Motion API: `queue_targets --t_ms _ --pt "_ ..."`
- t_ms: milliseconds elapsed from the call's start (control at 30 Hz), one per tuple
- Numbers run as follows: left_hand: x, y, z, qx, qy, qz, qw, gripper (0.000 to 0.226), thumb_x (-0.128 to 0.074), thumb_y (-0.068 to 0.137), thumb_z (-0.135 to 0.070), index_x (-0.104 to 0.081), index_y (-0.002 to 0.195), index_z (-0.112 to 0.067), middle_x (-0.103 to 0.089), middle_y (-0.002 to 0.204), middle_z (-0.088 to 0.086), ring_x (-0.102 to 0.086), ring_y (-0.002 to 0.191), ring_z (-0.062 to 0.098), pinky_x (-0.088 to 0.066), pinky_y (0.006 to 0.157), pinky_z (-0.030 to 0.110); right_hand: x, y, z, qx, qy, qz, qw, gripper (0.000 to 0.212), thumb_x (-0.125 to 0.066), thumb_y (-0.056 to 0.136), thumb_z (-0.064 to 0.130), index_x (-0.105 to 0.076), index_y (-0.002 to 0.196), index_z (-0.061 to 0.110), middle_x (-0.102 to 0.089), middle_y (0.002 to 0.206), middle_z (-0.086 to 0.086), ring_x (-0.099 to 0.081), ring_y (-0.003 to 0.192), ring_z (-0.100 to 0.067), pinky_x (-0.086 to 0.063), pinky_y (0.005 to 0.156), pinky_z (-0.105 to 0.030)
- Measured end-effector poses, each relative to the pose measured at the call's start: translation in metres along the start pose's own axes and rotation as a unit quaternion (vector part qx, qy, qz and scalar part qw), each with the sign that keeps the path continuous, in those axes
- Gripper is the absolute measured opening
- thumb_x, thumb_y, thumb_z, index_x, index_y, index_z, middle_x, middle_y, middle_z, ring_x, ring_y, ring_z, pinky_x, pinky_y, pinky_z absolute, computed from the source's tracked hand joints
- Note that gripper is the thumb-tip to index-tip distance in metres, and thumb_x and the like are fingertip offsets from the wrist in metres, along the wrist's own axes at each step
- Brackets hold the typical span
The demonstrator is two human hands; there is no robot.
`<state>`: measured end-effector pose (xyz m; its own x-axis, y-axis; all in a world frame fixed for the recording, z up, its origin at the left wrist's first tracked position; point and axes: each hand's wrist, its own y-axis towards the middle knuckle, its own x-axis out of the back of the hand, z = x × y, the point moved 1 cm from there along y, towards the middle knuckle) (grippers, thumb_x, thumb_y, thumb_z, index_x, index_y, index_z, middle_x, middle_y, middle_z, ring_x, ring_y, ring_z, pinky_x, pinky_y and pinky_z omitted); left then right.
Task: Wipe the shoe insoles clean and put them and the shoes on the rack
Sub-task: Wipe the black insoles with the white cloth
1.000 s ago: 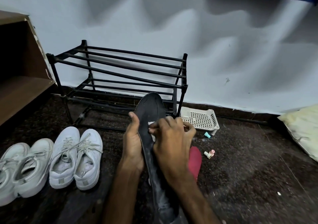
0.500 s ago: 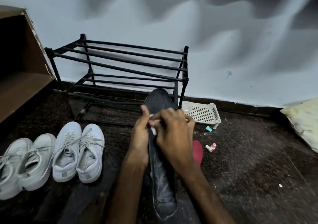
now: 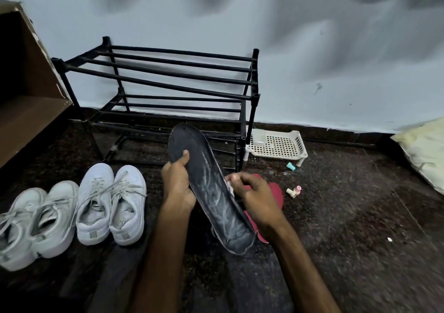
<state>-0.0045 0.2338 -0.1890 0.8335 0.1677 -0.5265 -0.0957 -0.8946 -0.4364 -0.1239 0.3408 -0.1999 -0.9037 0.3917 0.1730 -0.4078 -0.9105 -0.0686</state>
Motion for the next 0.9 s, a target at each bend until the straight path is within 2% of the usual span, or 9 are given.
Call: queue_targets --t_ms 67,133,267,367,500,600,700,800,900 --pt "0.003 0.009 -0.001 0.017 -0.014 0.006 1.000 0.019 -0.063 0.092 -0.012 -0.066 0.107 -0.002 -0.072 0.101 0.019 -0.071 0.087 0.032 -0.058 0.078 0.045 -0.004 -0.003 0.003 0.009 -0.045 0.041 0.998 0.035 -0.057 0.095 0.046 -0.067 0.075 0.018 -0.067 0.075 0.004 -0.059 0.071 -0.011 -0.050 0.071 -0.038" --pt "0.003 0.013 0.000 0.039 -0.024 0.025 0.999 0.032 -0.065 0.090 -0.016 -0.064 0.118 -0.001 -0.070 0.112 0.021 -0.069 0.099 0.037 -0.055 0.089 0.052 -0.004 -0.003 0.004 0.023 -0.048 0.023 0.998 0.030 -0.064 0.091 0.044 -0.069 0.076 0.018 -0.069 0.075 0.003 -0.061 0.070 -0.013 -0.053 0.072 -0.043" --pt "-0.005 -0.005 0.007 0.098 -0.022 0.118 0.988 0.042 -0.057 0.091 -0.021 -0.060 0.125 0.002 -0.066 0.121 0.021 -0.066 0.094 0.033 -0.055 0.081 0.042 -0.002 0.000 0.001 0.039 -0.052 -0.070 0.995 0.027 -0.068 0.082 0.050 -0.073 0.077 0.024 -0.071 0.085 -0.003 -0.068 0.077 -0.018 -0.057 0.075 -0.047" --pt "-0.008 -0.027 0.021 0.145 -0.031 0.211 0.966 0.049 -0.047 0.092 -0.024 -0.056 0.131 0.004 -0.060 0.131 0.019 -0.064 0.106 0.030 -0.051 0.094 0.041 -0.003 0.001 0.002 0.019 0.010 -0.122 0.992 0.020 -0.070 0.084 0.045 -0.073 0.077 0.027 -0.073 0.086 -0.006 -0.070 0.075 -0.019 -0.058 0.072 -0.039" --pt "-0.013 -0.043 0.035 0.158 -0.116 0.295 0.935 0.056 -0.032 0.098 -0.039 -0.069 0.120 -0.003 -0.063 0.131 0.014 -0.055 0.127 0.024 -0.046 0.105 0.041 -0.012 0.000 0.007 0.008 0.079 -0.134 0.988 0.023 -0.068 0.088 0.041 -0.071 0.077 0.020 -0.074 0.084 -0.010 -0.071 0.075 -0.032 -0.059 0.073 -0.050" --pt "-0.012 -0.039 0.031 0.130 -0.145 0.299 0.934 0.060 -0.040 0.095 -0.048 -0.066 0.122 -0.002 -0.065 0.125 0.015 -0.054 0.125 0.028 -0.042 0.107 0.044 -0.013 -0.004 0.012 0.016 0.139 -0.209 0.968 0.018 -0.064 0.094 0.027 -0.072 0.081 0.016 -0.074 0.081 -0.006 -0.068 0.071 -0.019 -0.057 0.068 -0.038" --pt "-0.008 -0.028 0.023 0.099 -0.140 0.287 0.942 0.063 -0.045 0.091 -0.054 -0.059 0.129 -0.005 -0.064 0.119 0.014 -0.053 0.123 0.033 -0.036 0.111 0.053 -0.001 -0.011 0.023 0.106 0.005 -0.245 0.964 0.011 -0.064 0.094 0.022 -0.073 0.098 0.026 -0.066 0.099 0.007 -0.065 0.092 -0.011 -0.056 0.078 -0.032" --pt "-0.010 -0.031 0.016 0.114 -0.126 0.304 0.937 0.070 -0.038 0.093 -0.062 -0.065 0.111 0.000 -0.070 0.100 0.018 -0.069 0.093 0.031 -0.056 0.087 0.047 0.003 -0.016 0.040 0.176 -0.139 -0.167 0.960 0.036 -0.071 0.087 0.016 -0.064 0.119 0.030 -0.062 0.109 0.016 -0.060 0.099 0.000 -0.050 0.086 -0.016" --pt "-0.011 -0.030 0.020 0.125 -0.124 0.297 0.938 0.080 -0.036 0.090 -0.070 -0.068 0.102 0.002 -0.068 0.096 0.018 -0.070 0.079 0.029 -0.059 0.069 0.038 -0.014 -0.021 0.051 0.220 -0.233 -0.083 0.944 0.031 -0.074 0.082 0.008 -0.070 0.109 0.022 -0.062 0.105 0.013 -0.057 0.095 0.003 -0.041 0.086 -0.006"
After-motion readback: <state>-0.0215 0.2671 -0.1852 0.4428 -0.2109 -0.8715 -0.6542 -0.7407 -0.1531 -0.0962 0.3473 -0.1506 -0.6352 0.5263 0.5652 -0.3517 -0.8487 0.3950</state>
